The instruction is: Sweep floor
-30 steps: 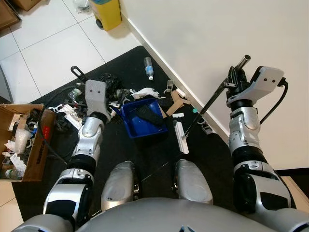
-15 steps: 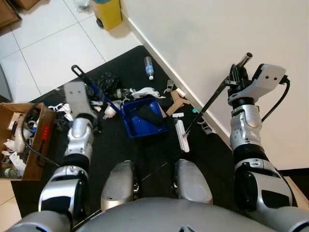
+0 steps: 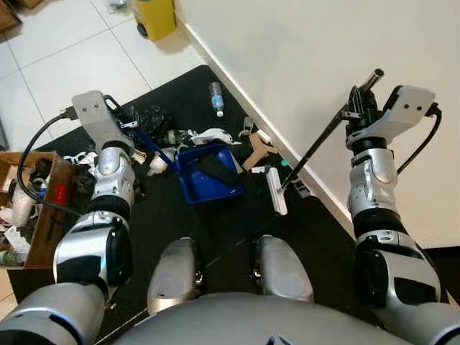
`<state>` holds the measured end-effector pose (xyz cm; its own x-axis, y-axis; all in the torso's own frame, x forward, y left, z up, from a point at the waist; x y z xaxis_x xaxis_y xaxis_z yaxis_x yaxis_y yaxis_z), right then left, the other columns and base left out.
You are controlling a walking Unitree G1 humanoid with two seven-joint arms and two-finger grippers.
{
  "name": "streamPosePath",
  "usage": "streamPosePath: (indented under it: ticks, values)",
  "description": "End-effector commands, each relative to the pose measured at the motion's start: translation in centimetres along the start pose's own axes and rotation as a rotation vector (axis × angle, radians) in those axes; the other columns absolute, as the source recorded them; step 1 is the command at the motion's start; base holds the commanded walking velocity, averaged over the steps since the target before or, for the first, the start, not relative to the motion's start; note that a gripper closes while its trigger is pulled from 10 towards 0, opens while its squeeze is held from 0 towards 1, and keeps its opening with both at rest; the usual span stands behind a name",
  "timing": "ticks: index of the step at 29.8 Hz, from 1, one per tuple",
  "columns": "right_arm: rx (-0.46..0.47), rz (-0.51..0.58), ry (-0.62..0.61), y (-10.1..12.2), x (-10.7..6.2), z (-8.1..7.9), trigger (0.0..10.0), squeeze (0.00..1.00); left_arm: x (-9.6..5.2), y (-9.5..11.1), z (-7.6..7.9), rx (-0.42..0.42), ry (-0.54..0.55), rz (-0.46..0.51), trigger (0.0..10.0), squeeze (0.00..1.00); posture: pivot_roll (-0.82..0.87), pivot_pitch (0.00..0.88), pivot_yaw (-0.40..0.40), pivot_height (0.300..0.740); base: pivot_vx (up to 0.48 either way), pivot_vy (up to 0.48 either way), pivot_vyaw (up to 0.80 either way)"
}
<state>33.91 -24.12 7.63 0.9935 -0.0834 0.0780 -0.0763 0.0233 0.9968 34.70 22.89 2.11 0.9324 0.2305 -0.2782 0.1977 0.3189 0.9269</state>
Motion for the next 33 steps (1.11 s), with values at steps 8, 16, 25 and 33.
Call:
streamPosePath:
  ticks: [8,16,25,33]
  values:
    - [0.001,0.028,0.02,0.8,0.0,-0.3,10.0,0.0,0.9,0.6,0.5,0.003,-0.019,-0.04,10.0,0.0,-0.02,0.106,-0.031,0.74,0.0,0.0,0.0]
    - [0.002,0.039,0.033,1.2,-0.1,-0.5,10.0,0.0,1.4,1.9,0.9,0.14,-0.044,-0.01,9.8,0.0,-0.03,0.133,-0.033,0.74,0.0,0.0,0.0]
    - [-0.001,0.036,0.027,1.1,-0.5,-0.1,10.0,0.0,1.8,3.1,0.9,0.188,-0.046,0.01,8.2,0.0,-0.04,0.141,-0.032,0.74,0.0,0.0,0.0]
    - [-0.008,0.034,0.023,1.4,-0.6,0.2,10.0,0.0,2.0,3.2,0.7,0.159,-0.015,0.001,1.8,0.0,-0.06,0.138,-0.039,0.74,0.0,0.0,0.0]
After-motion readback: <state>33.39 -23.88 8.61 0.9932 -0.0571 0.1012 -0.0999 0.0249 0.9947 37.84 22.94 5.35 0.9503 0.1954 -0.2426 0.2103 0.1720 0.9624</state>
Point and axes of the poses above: a point about 5 cm out from each wrist's last joint towards the gripper, its own x axis pointing out of the wrist towards the gripper, its own y axis along the axis of the wrist's last joint, z = x × y, the point moved 4 cm from there along x, pointing out of the wrist towards the gripper, and after that the axes turned 9 degrees about -x, right-handed, at the moved point
